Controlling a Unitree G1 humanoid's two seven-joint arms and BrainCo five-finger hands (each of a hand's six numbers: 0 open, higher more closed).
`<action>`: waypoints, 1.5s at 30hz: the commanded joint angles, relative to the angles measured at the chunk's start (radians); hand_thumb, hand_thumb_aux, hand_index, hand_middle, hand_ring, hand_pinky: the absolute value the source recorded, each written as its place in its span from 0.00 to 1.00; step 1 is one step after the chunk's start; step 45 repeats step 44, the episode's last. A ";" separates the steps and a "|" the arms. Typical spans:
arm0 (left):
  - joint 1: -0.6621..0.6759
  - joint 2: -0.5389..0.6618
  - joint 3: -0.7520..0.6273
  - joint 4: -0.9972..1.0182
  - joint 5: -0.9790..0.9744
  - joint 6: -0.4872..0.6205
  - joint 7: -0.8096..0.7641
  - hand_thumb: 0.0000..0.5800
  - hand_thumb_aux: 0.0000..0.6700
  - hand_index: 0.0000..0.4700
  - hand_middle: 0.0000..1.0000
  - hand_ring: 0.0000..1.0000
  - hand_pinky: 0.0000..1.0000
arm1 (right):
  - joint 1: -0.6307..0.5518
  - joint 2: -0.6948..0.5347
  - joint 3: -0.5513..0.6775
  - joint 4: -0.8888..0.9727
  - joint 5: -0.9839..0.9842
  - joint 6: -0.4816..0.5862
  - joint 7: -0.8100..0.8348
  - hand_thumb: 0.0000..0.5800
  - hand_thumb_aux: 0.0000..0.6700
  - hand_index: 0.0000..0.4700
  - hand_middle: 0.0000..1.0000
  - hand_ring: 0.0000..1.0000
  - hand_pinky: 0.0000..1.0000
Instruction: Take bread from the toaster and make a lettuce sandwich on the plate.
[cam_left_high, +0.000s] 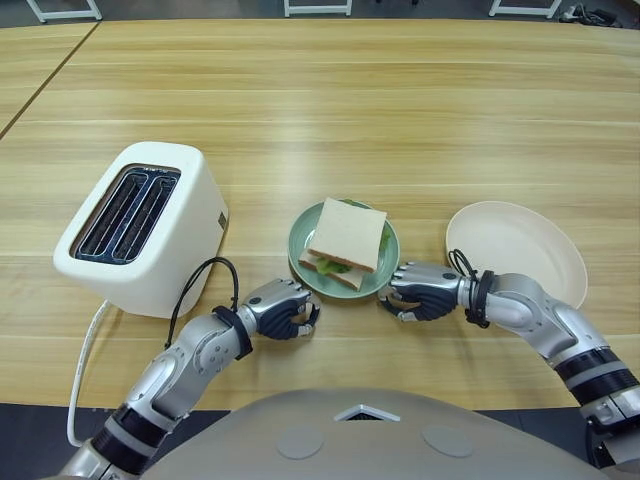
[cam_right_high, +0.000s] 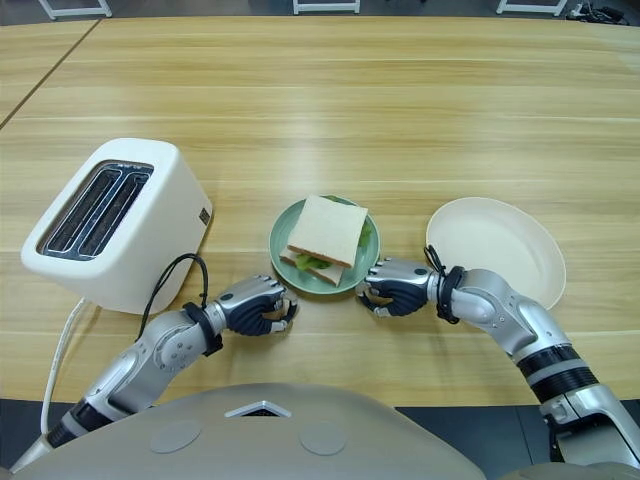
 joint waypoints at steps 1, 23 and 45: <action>-0.059 -0.020 -0.007 0.119 0.038 0.022 0.020 1.00 1.00 1.00 1.00 1.00 1.00 | -0.048 0.028 0.053 0.130 -0.131 0.047 -0.039 0.99 0.89 0.89 0.78 0.78 0.78; -0.094 -0.107 0.140 0.038 -0.112 -0.079 0.331 0.00 0.00 0.00 0.00 0.00 0.00 | -0.183 0.091 -0.088 0.020 0.012 0.075 -0.366 0.00 0.00 0.00 0.00 0.00 0.00; 0.256 -0.243 0.315 -0.051 -0.808 -0.345 0.197 0.00 0.00 0.00 0.00 0.00 0.00 | 0.072 0.328 -0.231 -0.093 0.777 0.150 -0.029 0.00 0.00 0.00 0.00 0.00 0.00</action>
